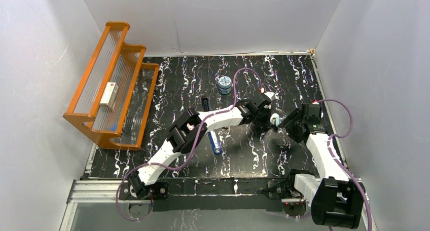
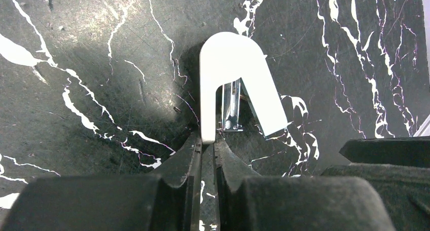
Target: Load the staples into the stapler
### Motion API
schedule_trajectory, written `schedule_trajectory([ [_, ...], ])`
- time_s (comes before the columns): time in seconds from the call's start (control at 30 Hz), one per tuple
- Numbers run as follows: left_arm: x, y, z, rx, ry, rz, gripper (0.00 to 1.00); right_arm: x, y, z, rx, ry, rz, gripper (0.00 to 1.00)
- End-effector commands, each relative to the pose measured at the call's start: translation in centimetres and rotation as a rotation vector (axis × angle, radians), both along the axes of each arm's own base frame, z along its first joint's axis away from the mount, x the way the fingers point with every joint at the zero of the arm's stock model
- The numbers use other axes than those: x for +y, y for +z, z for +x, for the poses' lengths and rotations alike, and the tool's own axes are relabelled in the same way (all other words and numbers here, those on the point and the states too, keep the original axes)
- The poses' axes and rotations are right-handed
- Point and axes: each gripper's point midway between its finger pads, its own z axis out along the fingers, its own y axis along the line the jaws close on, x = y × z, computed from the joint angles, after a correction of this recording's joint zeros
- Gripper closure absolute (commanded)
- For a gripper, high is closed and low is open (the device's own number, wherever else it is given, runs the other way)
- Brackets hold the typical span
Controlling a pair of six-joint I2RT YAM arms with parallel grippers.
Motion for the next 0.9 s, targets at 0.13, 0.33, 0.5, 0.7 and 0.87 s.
schedule_trajectory([
  [0.13, 1.4, -1.3, 0.4, 0.048, 0.01, 0.017, 1.0, 1.5, 1.3, 2.9, -0.118, 0.127, 0.043, 0.26],
  [0.33, 1.9, -1.6, 1.0, 0.1, 0.02, -0.023, 1.0, 2.2, 0.2, 4.8, -0.109, 0.144, 0.09, 0.31],
  [0.5, 2.0, -2.4, 0.6, 0.149, 0.017, -0.037, 1.0, 2.1, -0.5, 6.1, -0.126, 0.129, 0.095, 0.34],
  [0.7, 2.2, -2.8, 0.4, 0.187, 0.014, -0.057, 1.0, 2.0, -0.1, 7.9, -0.17, 0.141, 0.088, 0.38],
  [0.87, 2.2, -2.8, 0.3, 0.195, 0.003, -0.057, 1.0, 2.4, -0.7, 7.9, -0.125, 0.173, 0.106, 0.48],
])
